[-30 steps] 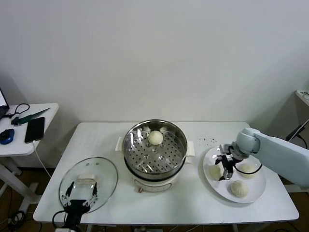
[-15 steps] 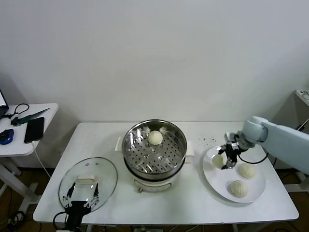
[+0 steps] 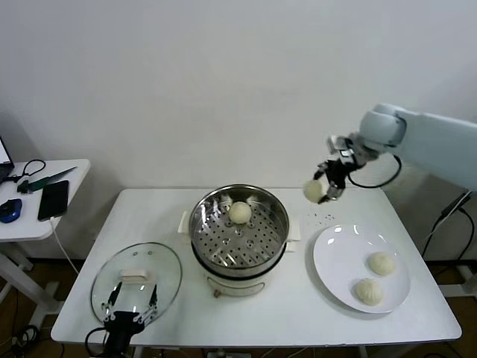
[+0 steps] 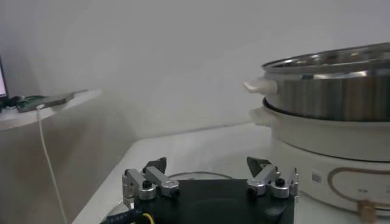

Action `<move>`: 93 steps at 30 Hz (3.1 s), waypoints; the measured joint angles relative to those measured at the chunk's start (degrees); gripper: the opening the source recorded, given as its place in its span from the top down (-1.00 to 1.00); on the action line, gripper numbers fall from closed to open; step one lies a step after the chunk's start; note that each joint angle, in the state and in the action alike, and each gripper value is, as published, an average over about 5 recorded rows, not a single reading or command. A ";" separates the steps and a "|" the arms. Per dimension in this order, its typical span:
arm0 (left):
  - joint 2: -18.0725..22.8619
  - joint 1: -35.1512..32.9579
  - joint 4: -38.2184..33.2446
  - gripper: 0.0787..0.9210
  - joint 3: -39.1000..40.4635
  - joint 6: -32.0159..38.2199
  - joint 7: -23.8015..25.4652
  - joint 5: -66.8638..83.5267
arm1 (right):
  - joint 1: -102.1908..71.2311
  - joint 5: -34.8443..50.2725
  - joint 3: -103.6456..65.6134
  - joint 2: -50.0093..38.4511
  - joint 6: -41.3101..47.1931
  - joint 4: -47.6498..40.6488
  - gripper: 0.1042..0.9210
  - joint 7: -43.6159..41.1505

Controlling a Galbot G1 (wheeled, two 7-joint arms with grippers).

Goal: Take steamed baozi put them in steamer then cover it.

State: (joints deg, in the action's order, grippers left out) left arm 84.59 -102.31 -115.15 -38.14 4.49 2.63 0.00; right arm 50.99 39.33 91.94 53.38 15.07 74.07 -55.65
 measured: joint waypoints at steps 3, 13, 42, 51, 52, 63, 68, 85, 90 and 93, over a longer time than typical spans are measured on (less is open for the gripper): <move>0.23 -0.07 -0.28 -0.77 0.11 0.02 0.13 -0.41 | 0.82 2.92 0.65 4.00 1.33 -0.06 -0.45 1.36; 1.09 0.28 -1.44 -0.77 0.81 0.20 0.06 -1.92 | -1.83 8.89 0.81 15.93 7.07 -0.13 -0.45 7.13; 1.00 2.81 0.65 -0.77 0.11 0.17 -0.18 -2.23 | -14.64 9.76 -0.46 27.32 13.41 -4.21 -0.59 13.12; 0.90 2.98 0.84 -0.77 0.05 0.18 -0.19 -2.23 | -14.02 9.71 -1.15 26.25 13.48 -3.14 -0.76 12.30; 0.88 2.97 0.86 -0.77 0.05 0.18 -0.20 -2.23 | -13.67 9.65 -1.16 25.91 13.37 -2.89 -0.76 12.07; 0.84 2.99 0.64 -0.77 -0.14 -0.09 -0.23 -2.26 | -6.49 7.87 0.12 16.97 9.94 1.71 -0.76 7.07; 0.88 3.00 0.39 -0.77 -0.60 -0.36 -0.25 -1.76 | -3.00 5.01 1.58 9.78 7.79 5.55 -0.76 4.29; 0.93 2.99 0.59 -0.77 -1.23 -1.19 -0.82 -1.37 | -9.28 -15.09 -0.72 -17.84 3.08 15.06 -0.76 -1.22; 1.32 2.75 0.72 -0.77 -1.43 -1.22 -0.84 -1.68 | -16.79 -21.43 -4.83 -23.04 2.02 15.17 -0.76 -2.04; 1.62 2.81 0.79 -0.77 -1.50 -1.32 -0.84 -2.04 | -21.70 -24.74 -7.81 -25.23 1.37 14.77 -0.76 -2.48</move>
State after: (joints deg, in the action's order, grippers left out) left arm 86.22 -99.50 -114.36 -39.64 3.17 1.79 -2.04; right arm 29.29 14.59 84.13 28.15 16.45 88.84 -58.14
